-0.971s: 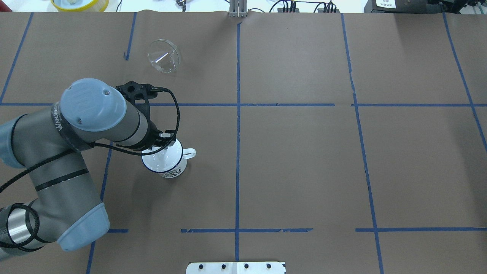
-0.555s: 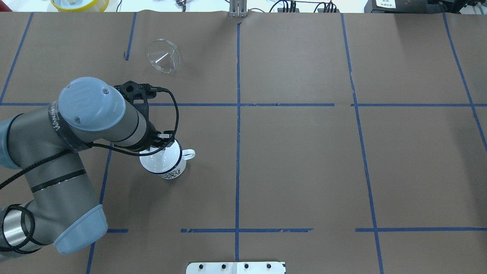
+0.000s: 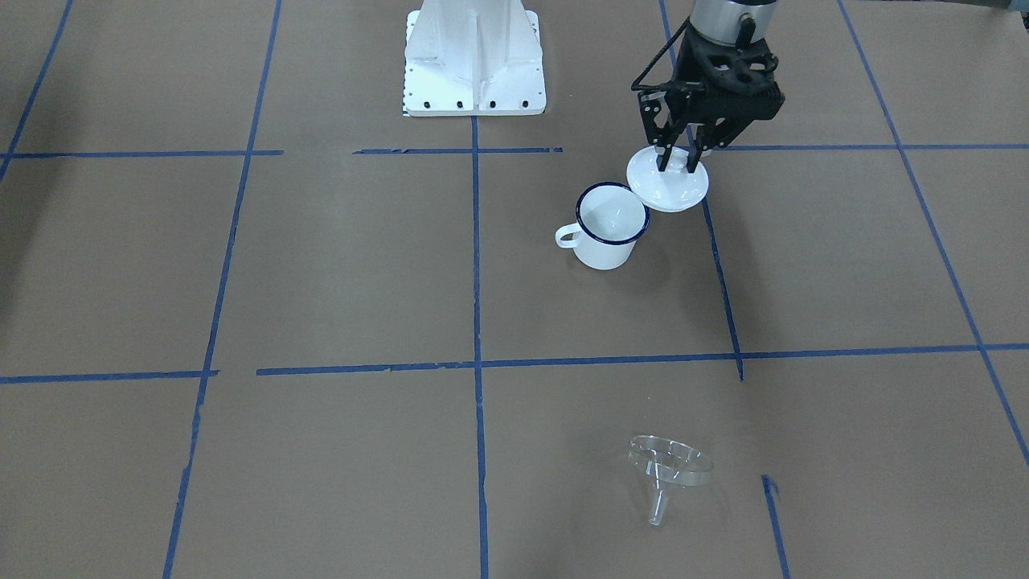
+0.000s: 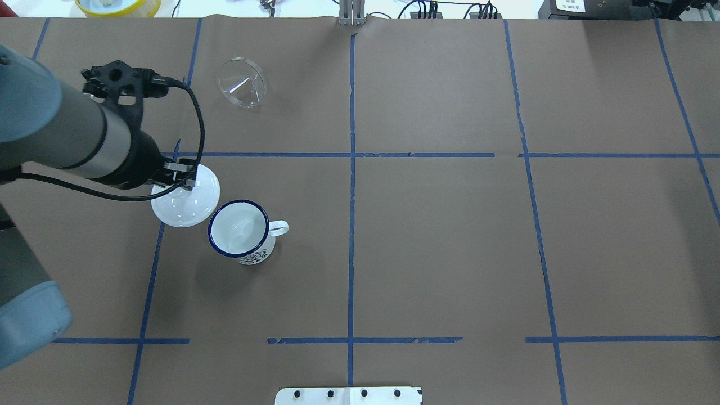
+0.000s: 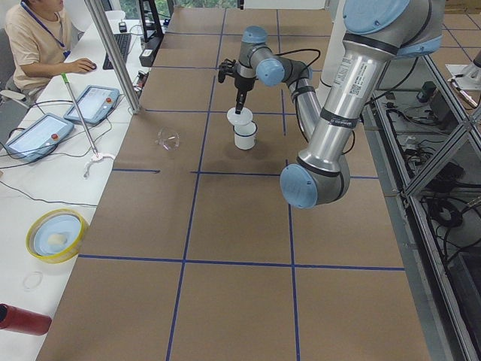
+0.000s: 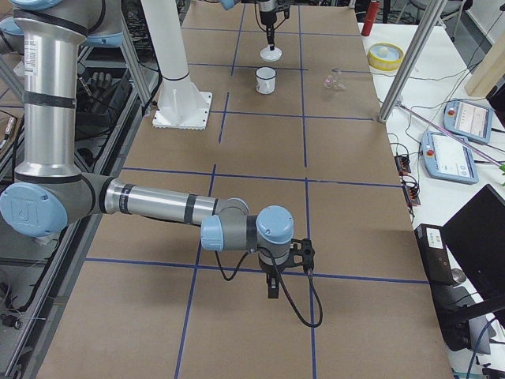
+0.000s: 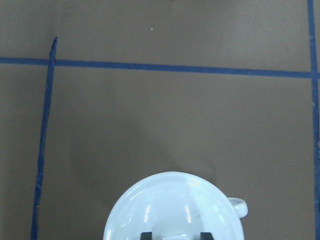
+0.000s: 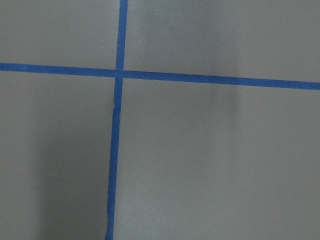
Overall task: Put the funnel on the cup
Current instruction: 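Lift the white lid off the mug with the left gripper, then set the lid on the table beside the mug and open the left gripper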
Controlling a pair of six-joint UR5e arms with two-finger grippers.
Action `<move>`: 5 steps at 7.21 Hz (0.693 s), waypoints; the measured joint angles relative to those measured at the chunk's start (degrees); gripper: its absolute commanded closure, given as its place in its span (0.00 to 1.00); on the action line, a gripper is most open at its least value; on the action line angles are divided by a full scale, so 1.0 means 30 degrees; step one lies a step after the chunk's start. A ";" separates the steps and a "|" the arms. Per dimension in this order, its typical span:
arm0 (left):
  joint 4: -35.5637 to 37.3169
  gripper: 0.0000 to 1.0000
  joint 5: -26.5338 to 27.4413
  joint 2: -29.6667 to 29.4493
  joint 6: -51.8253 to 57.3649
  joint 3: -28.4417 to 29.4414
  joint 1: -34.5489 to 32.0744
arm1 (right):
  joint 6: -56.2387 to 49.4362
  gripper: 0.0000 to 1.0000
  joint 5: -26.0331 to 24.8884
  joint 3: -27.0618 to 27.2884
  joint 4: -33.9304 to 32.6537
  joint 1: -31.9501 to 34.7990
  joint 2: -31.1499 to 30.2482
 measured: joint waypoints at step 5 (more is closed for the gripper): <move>-0.8257 1.00 0.1074 0.4745 -0.2207 0.2810 0.2198 | 0.0000 0.00 -0.0001 0.0000 0.0001 0.0000 0.0000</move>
